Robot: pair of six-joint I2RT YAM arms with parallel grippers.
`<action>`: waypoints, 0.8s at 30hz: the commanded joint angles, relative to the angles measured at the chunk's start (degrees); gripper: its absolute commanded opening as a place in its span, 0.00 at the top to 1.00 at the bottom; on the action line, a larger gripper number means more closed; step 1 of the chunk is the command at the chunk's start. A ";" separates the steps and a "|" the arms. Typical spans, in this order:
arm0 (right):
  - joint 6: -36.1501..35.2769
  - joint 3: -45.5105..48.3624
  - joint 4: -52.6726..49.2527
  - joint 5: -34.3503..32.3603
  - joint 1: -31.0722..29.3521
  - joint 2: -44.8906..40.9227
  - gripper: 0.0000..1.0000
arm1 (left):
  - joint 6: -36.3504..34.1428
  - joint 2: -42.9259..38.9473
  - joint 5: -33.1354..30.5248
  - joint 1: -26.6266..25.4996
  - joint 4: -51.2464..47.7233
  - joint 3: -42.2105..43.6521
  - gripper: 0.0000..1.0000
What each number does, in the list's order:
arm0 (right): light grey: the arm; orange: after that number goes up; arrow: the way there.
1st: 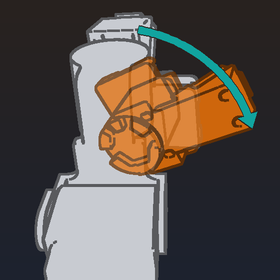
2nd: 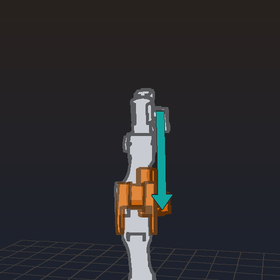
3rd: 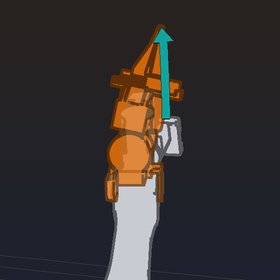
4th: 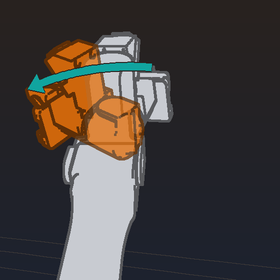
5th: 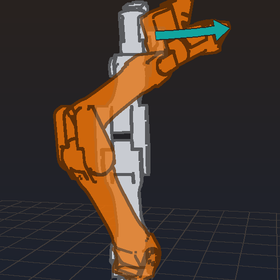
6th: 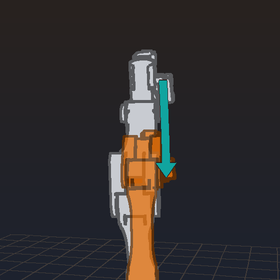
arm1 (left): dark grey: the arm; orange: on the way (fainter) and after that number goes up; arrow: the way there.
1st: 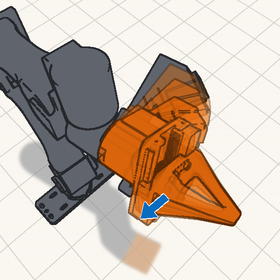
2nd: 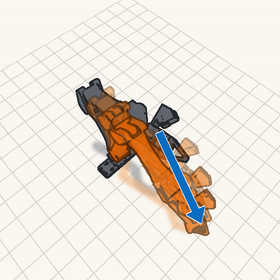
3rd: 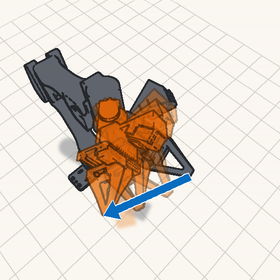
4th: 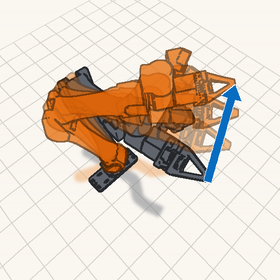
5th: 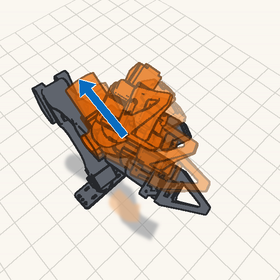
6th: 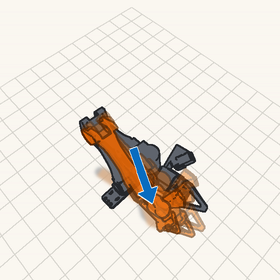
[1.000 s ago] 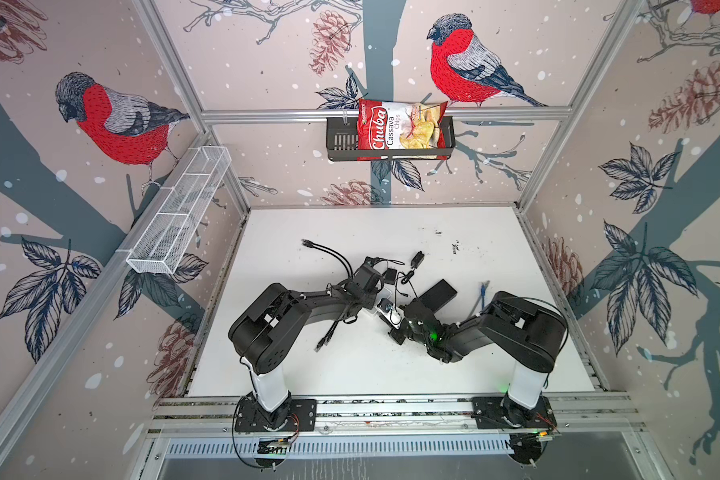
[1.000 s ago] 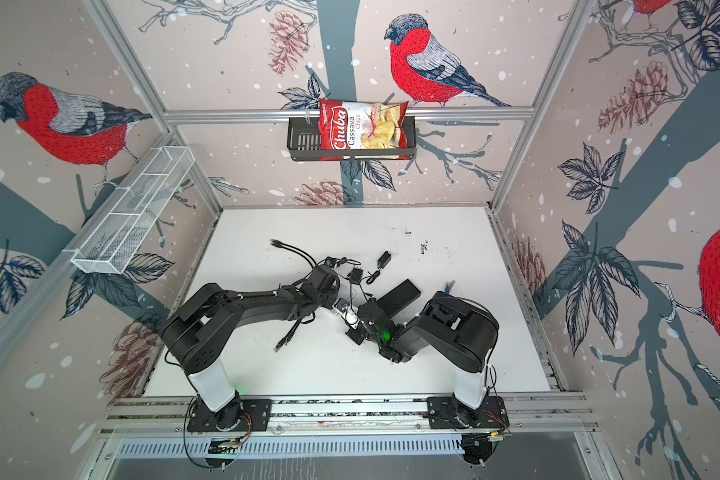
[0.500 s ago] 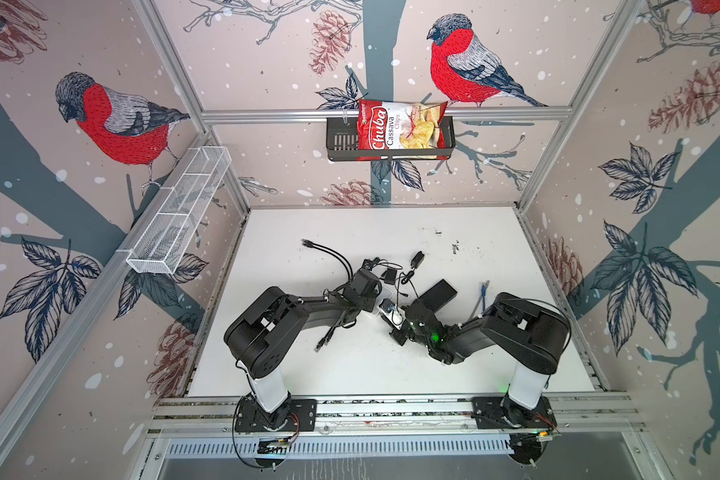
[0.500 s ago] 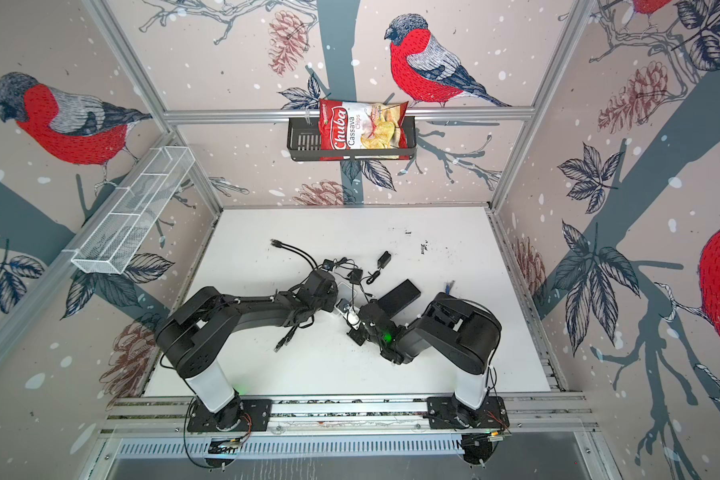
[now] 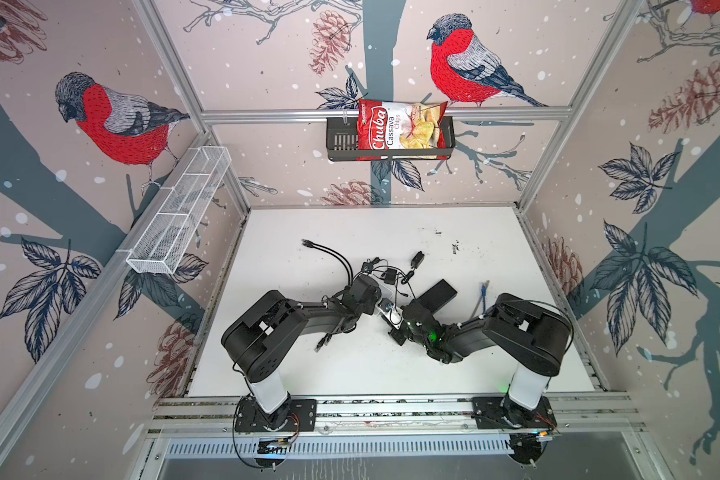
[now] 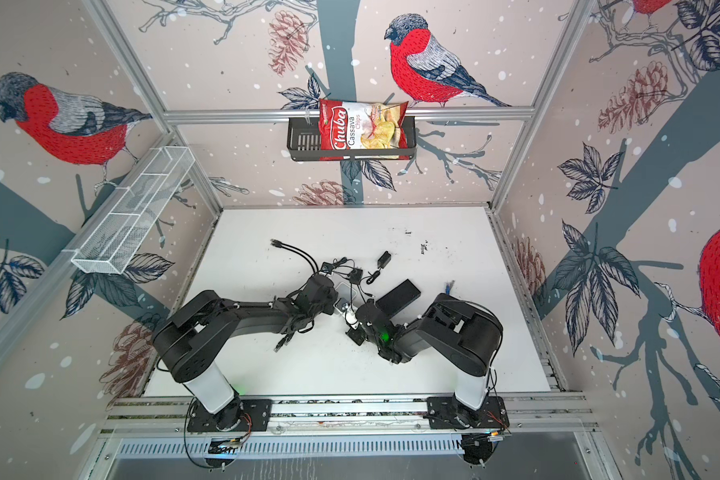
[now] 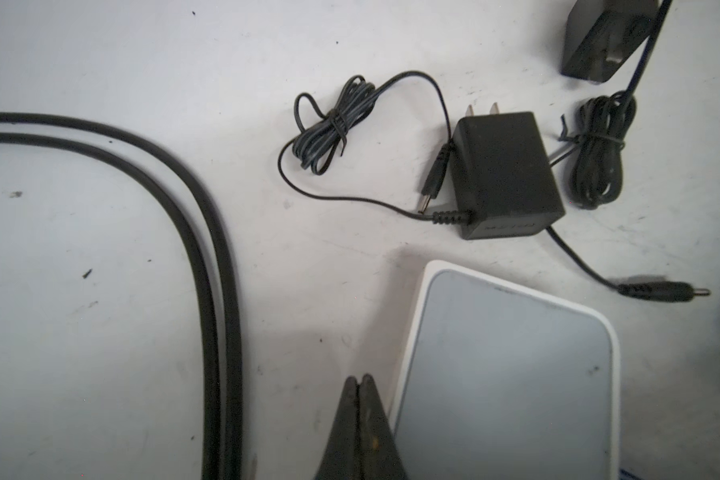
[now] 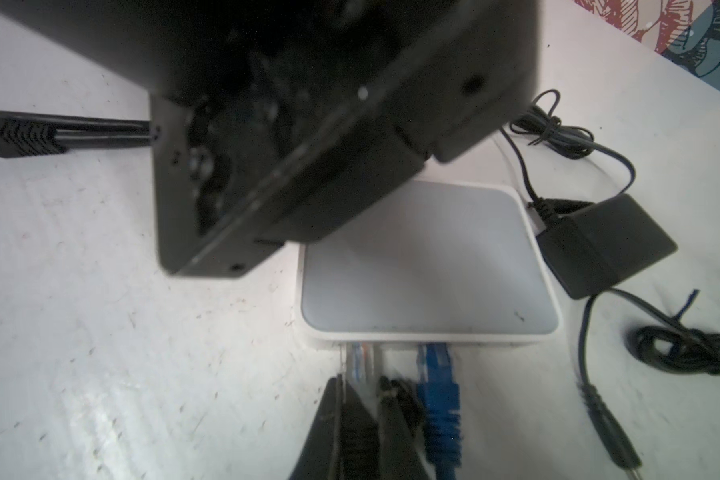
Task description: Insert the plug into the switch port
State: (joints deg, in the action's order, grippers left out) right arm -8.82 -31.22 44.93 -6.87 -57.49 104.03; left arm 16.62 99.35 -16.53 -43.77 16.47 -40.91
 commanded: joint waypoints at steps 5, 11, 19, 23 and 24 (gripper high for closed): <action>-0.80 -4.29 -1.55 -2.61 -0.24 1.05 0.99 | 1.66 1.37 29.15 -3.08 -13.74 2.31 1.00; -1.03 -4.99 -2.75 -2.81 -0.12 1.40 0.99 | 2.05 1.36 29.29 -3.08 -12.51 3.20 1.00; 0.72 -2.87 -0.52 -2.89 -0.21 3.85 0.99 | 2.19 0.37 27.12 -2.99 -13.59 1.55 1.00; 1.53 -0.79 2.82 -2.88 -0.22 4.41 0.96 | 2.23 -0.33 25.77 -2.73 -13.96 0.32 1.00; 1.69 -0.24 3.69 -2.97 -0.17 4.26 0.94 | 2.18 -0.56 25.53 -2.57 -13.92 -0.02 1.00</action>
State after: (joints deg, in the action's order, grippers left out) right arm -8.62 -32.27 52.07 -7.07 -57.93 107.46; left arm 18.17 98.61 -9.17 -45.08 19.92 -41.08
